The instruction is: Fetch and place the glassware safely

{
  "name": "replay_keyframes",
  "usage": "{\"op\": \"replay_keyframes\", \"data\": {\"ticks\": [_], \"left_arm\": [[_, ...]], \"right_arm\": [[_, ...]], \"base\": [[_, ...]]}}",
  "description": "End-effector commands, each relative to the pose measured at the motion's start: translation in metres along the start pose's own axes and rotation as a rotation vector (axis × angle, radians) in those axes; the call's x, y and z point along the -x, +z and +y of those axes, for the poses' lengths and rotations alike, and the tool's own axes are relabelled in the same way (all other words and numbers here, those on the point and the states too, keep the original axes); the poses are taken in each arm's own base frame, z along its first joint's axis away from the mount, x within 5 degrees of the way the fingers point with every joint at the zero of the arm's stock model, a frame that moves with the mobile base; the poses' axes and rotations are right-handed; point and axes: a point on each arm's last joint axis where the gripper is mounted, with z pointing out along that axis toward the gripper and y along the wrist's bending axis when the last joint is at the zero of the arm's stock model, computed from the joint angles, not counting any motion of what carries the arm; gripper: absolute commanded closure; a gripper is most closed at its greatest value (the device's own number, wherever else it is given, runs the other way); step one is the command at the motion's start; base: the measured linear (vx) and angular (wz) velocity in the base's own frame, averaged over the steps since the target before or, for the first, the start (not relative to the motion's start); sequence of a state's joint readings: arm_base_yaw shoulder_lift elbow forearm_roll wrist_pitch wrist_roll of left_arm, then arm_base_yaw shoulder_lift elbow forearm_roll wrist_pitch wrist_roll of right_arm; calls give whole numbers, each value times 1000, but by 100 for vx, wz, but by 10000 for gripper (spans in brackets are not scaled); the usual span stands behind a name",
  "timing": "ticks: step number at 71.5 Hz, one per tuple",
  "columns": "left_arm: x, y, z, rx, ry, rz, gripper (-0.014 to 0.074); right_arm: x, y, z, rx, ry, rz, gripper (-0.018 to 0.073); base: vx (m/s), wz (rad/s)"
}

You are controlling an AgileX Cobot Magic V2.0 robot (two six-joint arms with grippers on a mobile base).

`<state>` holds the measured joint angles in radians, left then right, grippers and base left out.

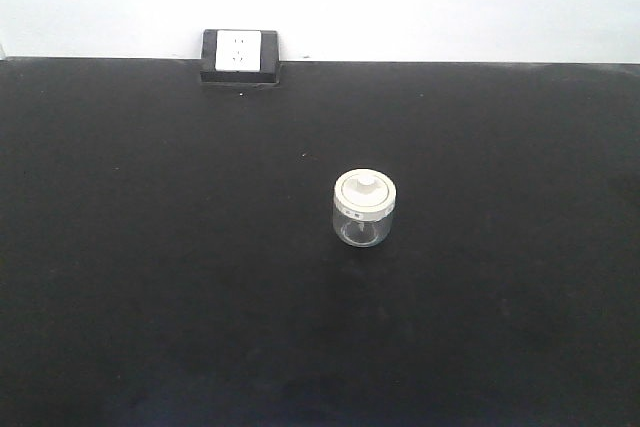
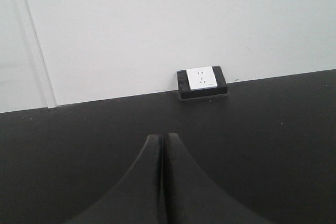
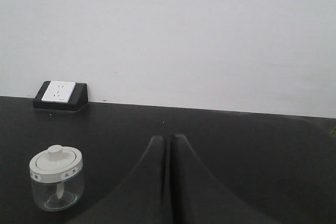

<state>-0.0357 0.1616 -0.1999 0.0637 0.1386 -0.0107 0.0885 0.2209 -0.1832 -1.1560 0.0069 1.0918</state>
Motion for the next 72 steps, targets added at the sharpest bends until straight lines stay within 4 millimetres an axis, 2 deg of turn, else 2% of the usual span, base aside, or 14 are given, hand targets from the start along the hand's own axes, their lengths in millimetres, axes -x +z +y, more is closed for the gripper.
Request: {"op": "replay_keyframes", "data": {"ticks": [1,51,72], "left_arm": [[15,0,0,0,-15,-85,603],[13,-8,1,3,-17,-87,603],[-6,-15,-1,-12,-100,-99,603]], "right_arm": [[10,0,1,15,-12,-30,563],[10,0,1,15,-12,-30,563],[10,0,1,12,-12,-28,563]], "base": [[0,0],[0,0],[0,0]]}}
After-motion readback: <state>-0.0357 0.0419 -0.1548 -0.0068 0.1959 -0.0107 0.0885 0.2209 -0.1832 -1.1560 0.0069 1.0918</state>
